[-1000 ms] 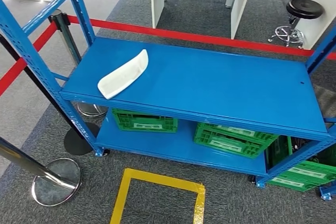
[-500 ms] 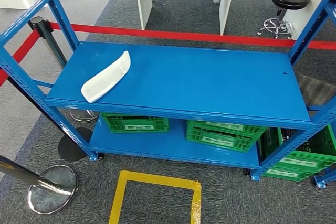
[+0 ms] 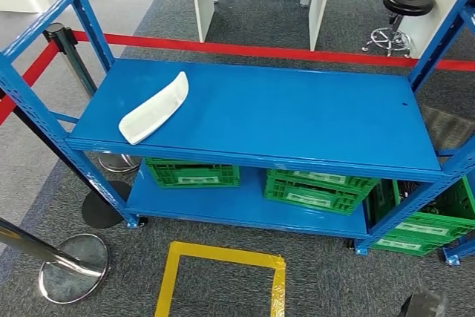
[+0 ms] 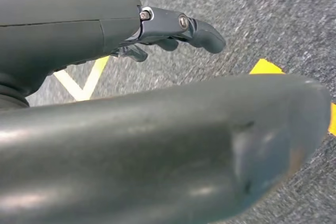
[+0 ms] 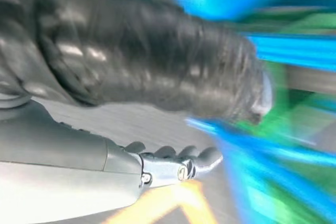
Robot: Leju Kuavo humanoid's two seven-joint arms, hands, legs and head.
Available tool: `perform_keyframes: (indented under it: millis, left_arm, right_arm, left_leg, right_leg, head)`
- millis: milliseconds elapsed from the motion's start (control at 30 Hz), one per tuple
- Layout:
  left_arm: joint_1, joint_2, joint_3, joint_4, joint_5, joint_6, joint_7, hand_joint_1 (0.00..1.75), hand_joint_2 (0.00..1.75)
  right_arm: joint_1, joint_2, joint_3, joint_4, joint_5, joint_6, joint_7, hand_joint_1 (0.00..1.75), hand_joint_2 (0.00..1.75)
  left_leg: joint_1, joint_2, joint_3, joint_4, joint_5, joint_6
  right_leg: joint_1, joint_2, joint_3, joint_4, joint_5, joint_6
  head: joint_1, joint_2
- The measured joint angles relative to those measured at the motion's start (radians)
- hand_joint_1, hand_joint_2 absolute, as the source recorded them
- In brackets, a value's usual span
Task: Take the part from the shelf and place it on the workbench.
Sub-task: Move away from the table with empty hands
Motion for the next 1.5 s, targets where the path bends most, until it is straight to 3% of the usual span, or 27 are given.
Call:
perform_keyframes:
  millis: [33,167,300,400,500,600,667,733,833,933,1067,1200,1400,1500]
  left_arm:
    - [-0.001,0.001,-0.003,0.000,-0.003,0.000,0.001,0.00,0.00]
    - [0.001,0.004,-0.007,0.000,-0.014,-0.002,0.003,0.00,0.00]
    - [0.001,0.004,-0.008,0.000,-0.026,-0.010,0.003,0.00,0.00]
    - [0.002,0.004,-0.008,0.000,-0.037,-0.014,0.004,0.00,0.00]
    - [0.001,0.009,-0.009,0.000,-0.053,-0.039,0.008,0.00,0.00]
    - [0.001,0.030,-0.016,0.000,-0.070,-0.102,0.020,0.00,0.00]
    - [0.001,0.043,-0.021,0.000,-0.075,-0.127,0.023,0.00,0.00]
    - [0.001,0.055,-0.023,0.000,-0.078,-0.138,0.024,0.00,0.00]
    - [0.004,0.067,-0.023,0.000,-0.078,-0.145,0.023,0.00,0.00]
    - [0.008,0.074,-0.023,0.000,-0.077,-0.147,0.021,0.00,0.00]
    - [0.010,0.078,-0.023,0.000,-0.076,-0.149,0.019,0.00,0.00]
    - [0.010,0.078,-0.021,0.000,-0.074,-0.151,0.015,0.00,0.00]
    - [0.011,0.078,-0.016,0.000,-0.072,-0.150,0.010,0.00,0.00]
    - [0.011,0.077,-0.009,0.000,-0.071,-0.148,0.009,0.00,0.00]
  right_arm:
    - [0.016,0.001,0.064,-0.102,-0.001,-0.044,-0.001,0.00,1.75]
    - [0.097,-0.002,0.352,-0.495,0.116,-0.215,-0.004,0.00,1.75]
    - [0.114,-0.009,0.563,-0.789,0.386,-0.238,-0.005,0.00,1.75]
    - [0.104,-0.023,0.673,-0.888,0.567,-0.238,-0.004,0.00,1.75]
    - [0.072,-0.059,0.770,-0.880,0.680,-0.238,0.024,0.00,1.75]
    - [-0.010,-0.140,0.898,-0.806,0.741,-0.183,0.202,0.00,1.75]
    - [-0.109,-0.228,1.018,-0.746,0.720,-0.028,0.375,0.00,1.75]
    - [-0.233,-0.323,1.141,-0.683,0.654,0.179,0.492,0.00,1.75]
    - [-0.413,-0.431,1.287,-0.606,0.540,0.403,0.569,0.00,1.75]
    - [-0.560,-0.498,1.397,-0.549,0.462,0.507,0.634,0.00,1.75]
    - [-0.691,-0.546,1.495,-0.486,0.393,0.542,0.701,0.00,1.75]
    - [-0.755,-0.570,1.534,-0.445,0.383,0.503,0.732,0.00,1.75]
    - [-0.770,-0.594,1.562,-0.419,0.384,0.446,0.738,0.00,1.75]
    - [-0.748,-0.598,1.554,-0.421,0.397,0.343,0.716,0.00,1.75]
  left_leg:
    - [-0.001,0.000,0.000,0.000,0.000,0.000]
    - [-0.001,-0.001,-0.002,0.001,0.001,0.001]
    - [-0.001,-0.001,-0.003,0.001,0.001,0.002]
    - [-0.001,-0.002,-0.004,0.001,0.002,0.002]
    - [-0.001,-0.002,-0.005,0.001,0.002,0.002]
    - [-0.001,-0.002,-0.006,0.001,0.002,0.003]
    - [-0.001,-0.001,-0.006,0.002,0.003,0.003]
    - [-0.002,-0.001,-0.007,0.003,0.005,0.006]
    - [-0.002,-0.003,-0.012,0.006,0.009,0.009]
    - [-0.002,-0.004,-0.015,0.006,0.010,0.009]
    - [-0.003,-0.005,-0.016,0.006,0.010,0.009]
    - [-0.003,-0.005,-0.017,0.006,0.010,0.009]
    - [-0.003,-0.005,-0.017,0.006,0.010,0.009]
    - [-0.003,-0.005,-0.017,0.006,0.010,0.009]
  right_leg:
    - [0.000,0.000,0.000,0.000,0.000,0.001]
    - [-0.002,0.000,-0.001,0.000,0.001,0.002]
    - [-0.001,-0.002,-0.002,0.000,0.001,0.002]
    - [0.000,-0.003,-0.002,0.000,0.001,0.002]
    - [0.000,-0.003,-0.002,0.000,0.001,0.002]
    - [-0.001,-0.002,-0.002,0.000,0.002,0.002]
    - [-0.001,-0.001,-0.003,0.000,0.004,0.003]
    - [-0.001,-0.001,-0.005,0.000,0.007,0.004]
    - [-0.001,-0.004,-0.010,0.000,0.009,0.005]
    - [-0.001,-0.006,-0.012,0.000,0.011,0.005]
    - [-0.001,-0.006,-0.013,0.000,0.011,0.005]
    - [-0.001,-0.006,-0.013,0.000,0.011,0.005]
    - [-0.001,-0.006,-0.014,0.000,0.011,0.005]
    - [-0.001,-0.006,-0.015,0.000,0.011,0.005]
  head:
    - [0.000,0.000]
    - [-0.001,0.000]
    - [0.000,0.000]
    - [0.000,0.000]
    - [0.000,0.000]
    - [0.000,0.000]
    - [0.000,0.000]
    - [0.000,0.000]
    - [0.000,0.000]
    - [-0.001,0.000]
    - [-0.001,0.000]
    - [-0.001,0.000]
    - [-0.001,0.000]
    - [-0.001,0.000]
